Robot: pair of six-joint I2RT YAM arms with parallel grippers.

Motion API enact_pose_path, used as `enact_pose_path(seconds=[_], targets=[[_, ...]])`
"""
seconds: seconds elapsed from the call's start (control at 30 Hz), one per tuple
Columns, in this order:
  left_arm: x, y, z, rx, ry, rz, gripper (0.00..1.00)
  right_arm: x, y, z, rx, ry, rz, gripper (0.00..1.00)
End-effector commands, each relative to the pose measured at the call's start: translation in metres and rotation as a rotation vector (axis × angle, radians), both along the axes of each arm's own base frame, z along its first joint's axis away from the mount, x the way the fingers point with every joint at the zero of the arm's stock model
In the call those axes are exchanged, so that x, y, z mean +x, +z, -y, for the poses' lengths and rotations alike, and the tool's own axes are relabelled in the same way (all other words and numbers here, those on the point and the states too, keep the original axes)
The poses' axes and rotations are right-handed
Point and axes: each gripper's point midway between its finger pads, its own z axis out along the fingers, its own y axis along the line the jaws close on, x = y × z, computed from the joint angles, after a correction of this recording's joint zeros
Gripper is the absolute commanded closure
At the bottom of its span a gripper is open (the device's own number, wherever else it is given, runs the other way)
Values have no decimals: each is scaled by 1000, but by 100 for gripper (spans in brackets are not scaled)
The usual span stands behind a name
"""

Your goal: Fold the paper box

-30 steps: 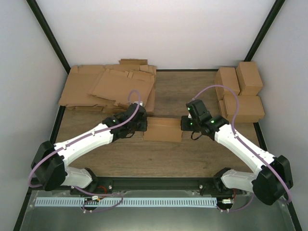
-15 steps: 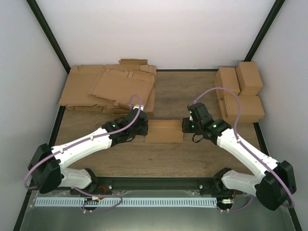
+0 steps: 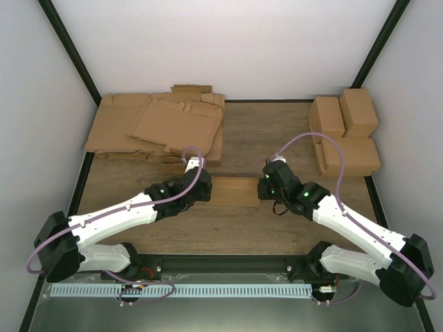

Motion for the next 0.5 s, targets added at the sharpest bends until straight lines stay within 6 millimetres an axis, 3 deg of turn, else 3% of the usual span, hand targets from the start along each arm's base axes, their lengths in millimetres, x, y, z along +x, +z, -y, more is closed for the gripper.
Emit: enact_pose_path(seconds=[0.0, 0.2, 0.47], targets=[[-5, 0, -10, 6, 17, 21, 96, -22, -25, -10, -3, -2, -62, 98], [-4, 13, -30, 48, 52, 81, 96, -30, -30, -25, 18, 20, -45, 98], [-15, -10, -29, 0, 27, 43, 96, -30, -39, -15, -13, -24, -33, 98]])
